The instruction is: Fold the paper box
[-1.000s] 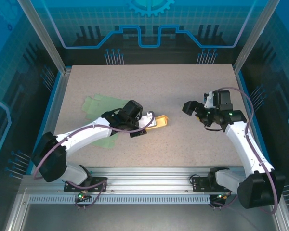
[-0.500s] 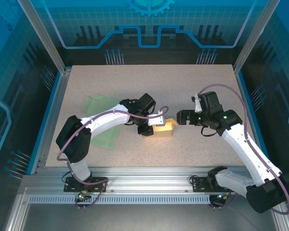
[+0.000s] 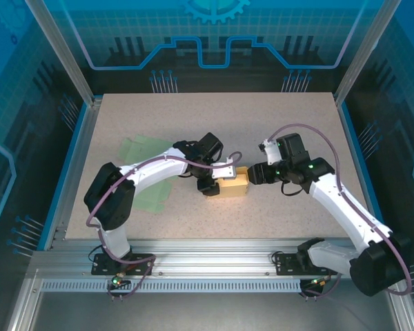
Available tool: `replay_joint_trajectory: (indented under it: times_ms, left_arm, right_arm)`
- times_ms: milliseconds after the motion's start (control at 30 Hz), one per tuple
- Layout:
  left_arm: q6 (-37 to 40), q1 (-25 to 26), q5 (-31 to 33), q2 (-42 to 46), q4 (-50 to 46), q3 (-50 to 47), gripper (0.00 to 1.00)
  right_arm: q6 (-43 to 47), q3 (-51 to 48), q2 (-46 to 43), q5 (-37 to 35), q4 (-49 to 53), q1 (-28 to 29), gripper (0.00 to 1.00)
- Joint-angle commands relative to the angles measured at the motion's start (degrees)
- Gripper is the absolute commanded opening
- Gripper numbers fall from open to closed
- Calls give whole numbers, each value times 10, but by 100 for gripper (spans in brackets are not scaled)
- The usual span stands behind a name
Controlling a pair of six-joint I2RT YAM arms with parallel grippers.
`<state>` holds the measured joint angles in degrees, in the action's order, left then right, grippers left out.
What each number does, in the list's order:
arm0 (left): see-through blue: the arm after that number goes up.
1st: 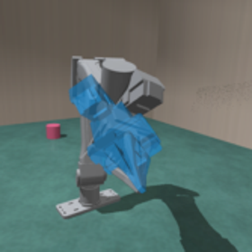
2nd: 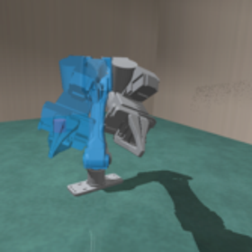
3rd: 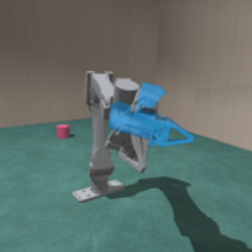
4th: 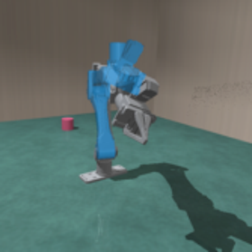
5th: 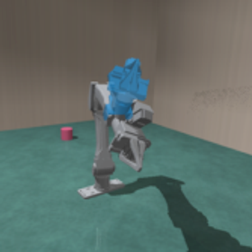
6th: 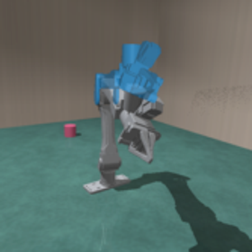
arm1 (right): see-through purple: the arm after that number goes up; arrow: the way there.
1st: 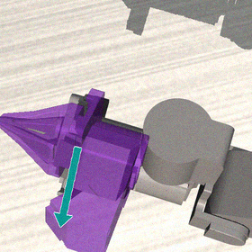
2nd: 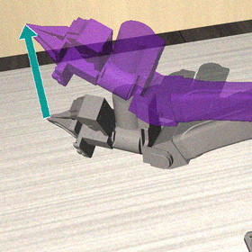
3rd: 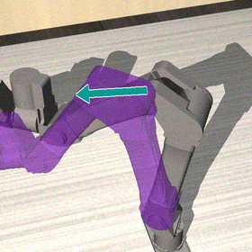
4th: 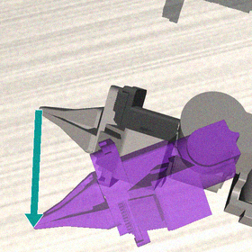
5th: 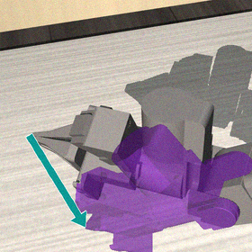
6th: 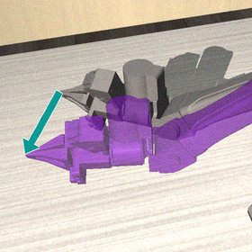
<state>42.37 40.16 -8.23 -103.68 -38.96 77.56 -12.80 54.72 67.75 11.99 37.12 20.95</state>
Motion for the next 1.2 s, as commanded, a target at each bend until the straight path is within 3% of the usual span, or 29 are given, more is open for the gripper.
replay_joint_trajectory:
  times_ms: [0, 233, 333, 567, 767, 967, 1167]
  left_arm:
    - [4, -3, 0, 17, 17, 3, 59]
    - [-4, -3, 11, 21, 28, -4, 59]
    - [-8, -3, 16, 21, 31, -6, 59]
    - [-12, -3, 20, 26, 40, -12, 58]
    - [-17, -3, 28, 23, 46, -16, 58]
    - [-25, -3, 27, 24, 53, -20, 58]
    - [-29, -2, 28, 24, 60, -25, 57]
  right_arm:
    - [23, 23, 23, 20, -15, 4, 56]
    - [33, 37, 61, 12, -27, 7, 47]
    - [32, 44, 76, 16, -30, 11, 37]
    - [27, 49, 98, 1, -24, 24, 33]
    - [12, 47, 98, -6, -35, 35, 14]
    - [-4, 48, 101, -43, -32, 41, 15]
    - [-20, 39, 107, -54, -41, 45, 29]
